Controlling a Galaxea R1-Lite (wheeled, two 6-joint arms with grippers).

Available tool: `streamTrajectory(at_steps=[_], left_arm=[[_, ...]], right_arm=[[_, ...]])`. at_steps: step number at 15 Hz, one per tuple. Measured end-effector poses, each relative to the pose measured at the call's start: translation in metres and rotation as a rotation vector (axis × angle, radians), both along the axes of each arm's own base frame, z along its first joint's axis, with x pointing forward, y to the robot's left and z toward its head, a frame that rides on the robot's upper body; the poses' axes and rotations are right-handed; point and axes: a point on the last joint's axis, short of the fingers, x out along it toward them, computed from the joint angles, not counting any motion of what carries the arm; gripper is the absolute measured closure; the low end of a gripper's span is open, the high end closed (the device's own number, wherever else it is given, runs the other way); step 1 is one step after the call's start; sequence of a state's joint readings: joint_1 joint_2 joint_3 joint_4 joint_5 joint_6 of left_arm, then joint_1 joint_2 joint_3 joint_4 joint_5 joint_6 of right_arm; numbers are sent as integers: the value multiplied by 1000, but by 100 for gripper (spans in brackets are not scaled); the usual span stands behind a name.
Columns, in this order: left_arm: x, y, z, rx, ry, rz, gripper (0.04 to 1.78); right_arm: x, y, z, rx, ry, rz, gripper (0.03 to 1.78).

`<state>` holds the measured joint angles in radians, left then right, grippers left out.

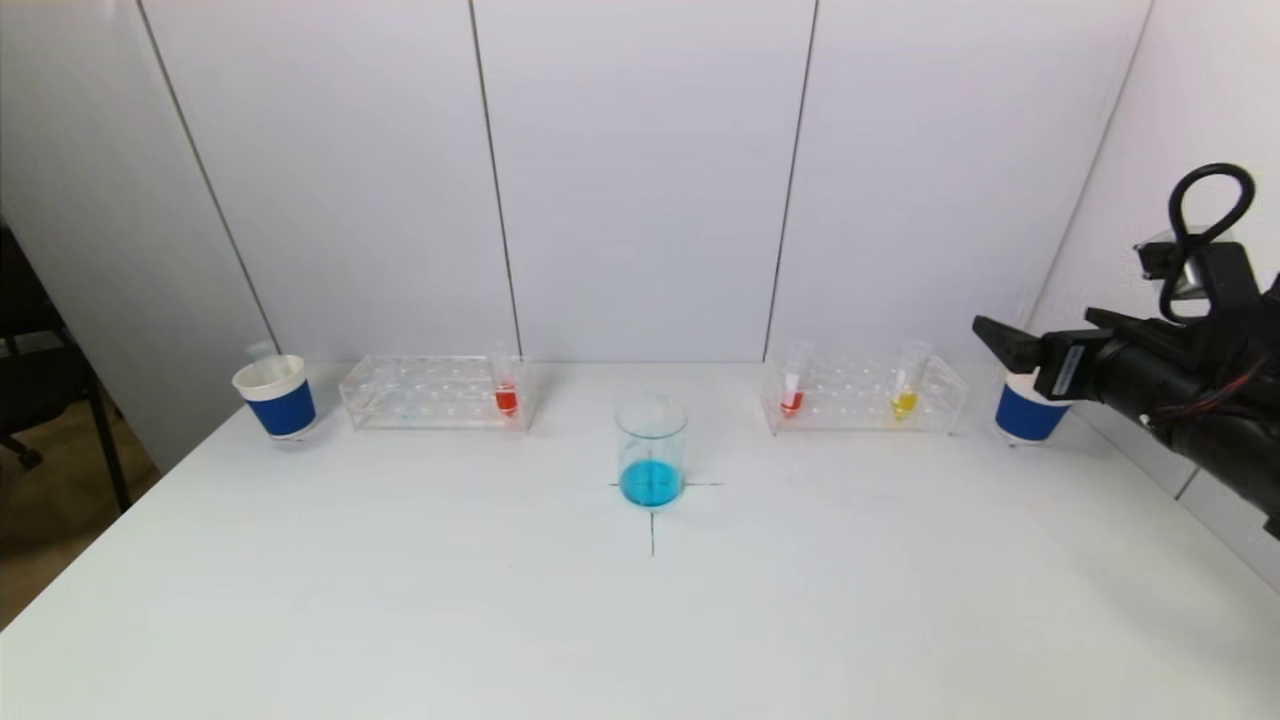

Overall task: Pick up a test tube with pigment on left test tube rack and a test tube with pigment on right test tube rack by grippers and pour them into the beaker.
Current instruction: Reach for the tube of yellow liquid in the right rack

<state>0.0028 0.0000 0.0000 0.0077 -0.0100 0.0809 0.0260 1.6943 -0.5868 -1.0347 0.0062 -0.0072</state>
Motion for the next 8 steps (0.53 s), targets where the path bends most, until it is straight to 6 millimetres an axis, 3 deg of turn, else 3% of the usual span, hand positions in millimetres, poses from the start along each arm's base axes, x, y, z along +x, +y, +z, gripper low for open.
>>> streamTrajectory(at_steps=[8], left_arm=[[0,0,0,0,0,0,6]], right_arm=[[45,0,-59,-3,8,-17,4]])
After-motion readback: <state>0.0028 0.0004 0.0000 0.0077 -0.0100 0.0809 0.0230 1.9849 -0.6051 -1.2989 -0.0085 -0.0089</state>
